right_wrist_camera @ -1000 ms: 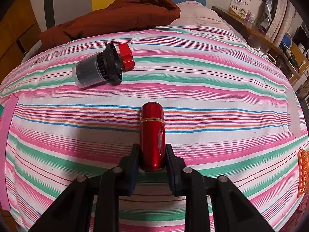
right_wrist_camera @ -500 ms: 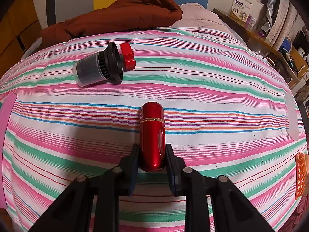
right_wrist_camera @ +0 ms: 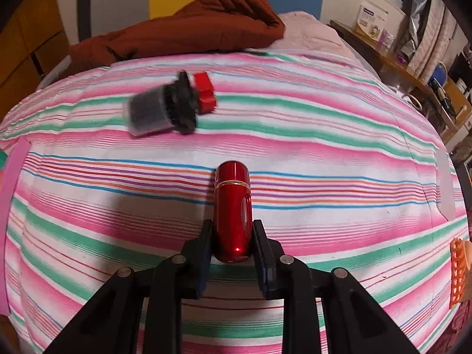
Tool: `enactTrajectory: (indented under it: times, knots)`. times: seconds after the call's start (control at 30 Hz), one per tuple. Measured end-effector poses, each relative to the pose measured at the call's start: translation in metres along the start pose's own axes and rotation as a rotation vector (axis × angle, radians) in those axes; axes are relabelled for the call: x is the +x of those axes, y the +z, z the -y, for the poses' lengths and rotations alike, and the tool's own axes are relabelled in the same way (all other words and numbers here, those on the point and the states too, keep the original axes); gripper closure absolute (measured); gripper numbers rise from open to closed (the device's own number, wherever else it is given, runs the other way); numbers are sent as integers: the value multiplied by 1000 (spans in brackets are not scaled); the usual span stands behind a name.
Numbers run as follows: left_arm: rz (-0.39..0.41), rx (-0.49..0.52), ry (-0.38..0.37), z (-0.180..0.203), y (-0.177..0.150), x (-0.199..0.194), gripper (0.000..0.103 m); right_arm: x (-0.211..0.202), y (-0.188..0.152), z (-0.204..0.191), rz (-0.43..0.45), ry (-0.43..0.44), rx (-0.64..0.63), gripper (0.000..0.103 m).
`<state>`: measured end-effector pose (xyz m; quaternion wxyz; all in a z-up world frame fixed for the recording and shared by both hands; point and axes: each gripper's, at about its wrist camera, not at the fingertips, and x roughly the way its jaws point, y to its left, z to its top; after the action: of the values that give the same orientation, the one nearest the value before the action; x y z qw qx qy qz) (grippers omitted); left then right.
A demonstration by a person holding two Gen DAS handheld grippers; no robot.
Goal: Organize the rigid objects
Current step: 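Carry the green plug-in device into the white tray and open the left gripper, then lower the red bottle into the white tray and open the right gripper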
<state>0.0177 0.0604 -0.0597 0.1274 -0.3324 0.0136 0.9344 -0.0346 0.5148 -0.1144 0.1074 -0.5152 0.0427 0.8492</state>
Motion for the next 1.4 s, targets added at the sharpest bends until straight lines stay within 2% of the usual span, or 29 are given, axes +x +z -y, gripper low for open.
enactTrajectory:
  times: [0.27,0.53,0.73,0.87,1.1,1.17,1.3,1.4]
  knots:
    - [-16,79,-34,23,-8,1,0,-18,-4,-40,51,131,-48,78]
    - [-37,50,-56,19,-10,3,0,-43,-19,-105,127,256,-202,78]
    - [-28,37,-67,15,-10,0,0,-57,-32,-152,138,350,-239,82]
    - [-17,30,-71,12,-10,-4,0,-56,-32,-168,143,336,-246,82]
    - [-18,-2,-84,7,-10,-5,0,-35,-18,-180,53,365,-198,80]
    - [-17,-1,-86,7,-9,-6,0,-30,-13,-190,33,338,-223,77]
    - [-12,8,-89,8,-9,-8,0,-17,-11,-204,6,300,-265,77]
    - [-9,7,-90,6,-10,-9,0,-15,-11,-208,22,278,-270,77]
